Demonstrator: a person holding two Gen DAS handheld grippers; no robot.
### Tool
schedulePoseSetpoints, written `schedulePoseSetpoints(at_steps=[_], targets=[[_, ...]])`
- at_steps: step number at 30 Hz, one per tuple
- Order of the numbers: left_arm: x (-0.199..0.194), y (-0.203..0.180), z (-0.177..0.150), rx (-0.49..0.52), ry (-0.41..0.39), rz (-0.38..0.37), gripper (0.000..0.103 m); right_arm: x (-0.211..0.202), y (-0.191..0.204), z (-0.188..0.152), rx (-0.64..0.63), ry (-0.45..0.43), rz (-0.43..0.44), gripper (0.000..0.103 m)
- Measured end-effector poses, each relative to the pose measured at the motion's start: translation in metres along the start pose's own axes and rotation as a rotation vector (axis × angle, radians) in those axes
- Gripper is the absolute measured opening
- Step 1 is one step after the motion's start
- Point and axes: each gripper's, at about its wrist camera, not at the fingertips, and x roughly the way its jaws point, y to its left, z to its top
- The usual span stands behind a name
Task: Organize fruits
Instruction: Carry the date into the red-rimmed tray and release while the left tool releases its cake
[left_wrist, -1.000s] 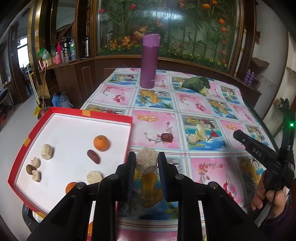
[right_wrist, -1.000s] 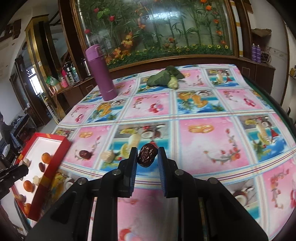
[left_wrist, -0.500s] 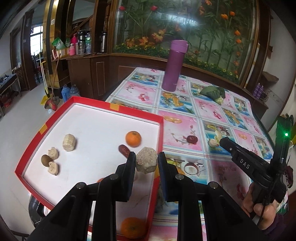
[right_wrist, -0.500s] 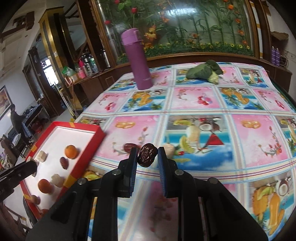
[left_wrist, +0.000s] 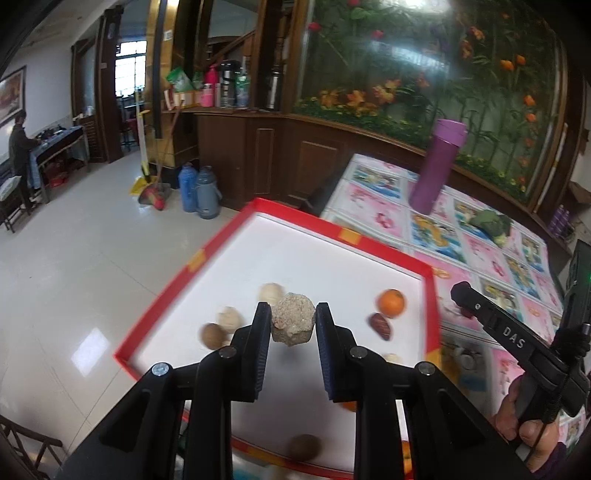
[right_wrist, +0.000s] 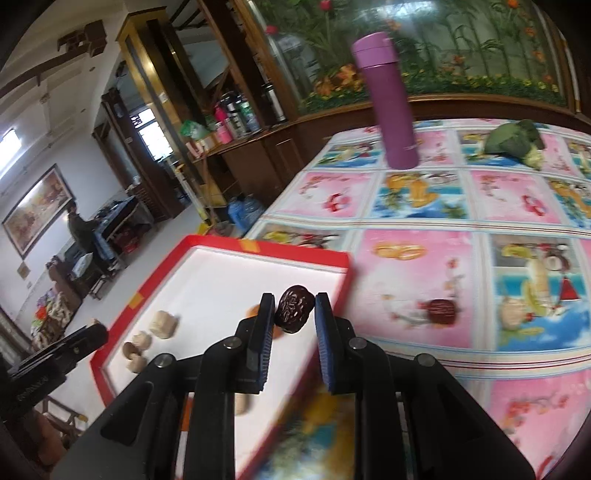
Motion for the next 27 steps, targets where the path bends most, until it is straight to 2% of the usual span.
schedulePoseSetpoints(at_steps=[4, 7, 12, 17, 22, 27], targets=[[0.013, 0.016, 0.012, 0.019, 0.003, 0.060, 0.024, 0.018, 0.036, -0.002, -0.067, 0.048, 0.077, 0.024], [0.029, 0.029, 0.026, 0.026, 0.027, 0.095, 0.024, 0.033, 0.065, -0.006, -0.128, 0.122, 0.136, 0.024], [0.064, 0.040, 0.042, 0.047, 0.115, 0.097, 0.024, 0.059, 0.096, -0.016, -0.220, 0.241, 0.130, 0.024], [0.092, 0.040, 0.048, 0.066, 0.207, 0.067, 0.024, 0.071, 0.095, -0.021, -0.233, 0.280, 0.110, 0.024], [0.107, 0.039, 0.045, 0.080, 0.249, 0.064, 0.024, 0.077, 0.089, -0.028, -0.219, 0.338, 0.095, 0.024], [0.112, 0.042, 0.041, 0.080, 0.271, 0.082, 0.024, 0.074, 0.091, -0.032, -0.237, 0.339, 0.091, 0.024]])
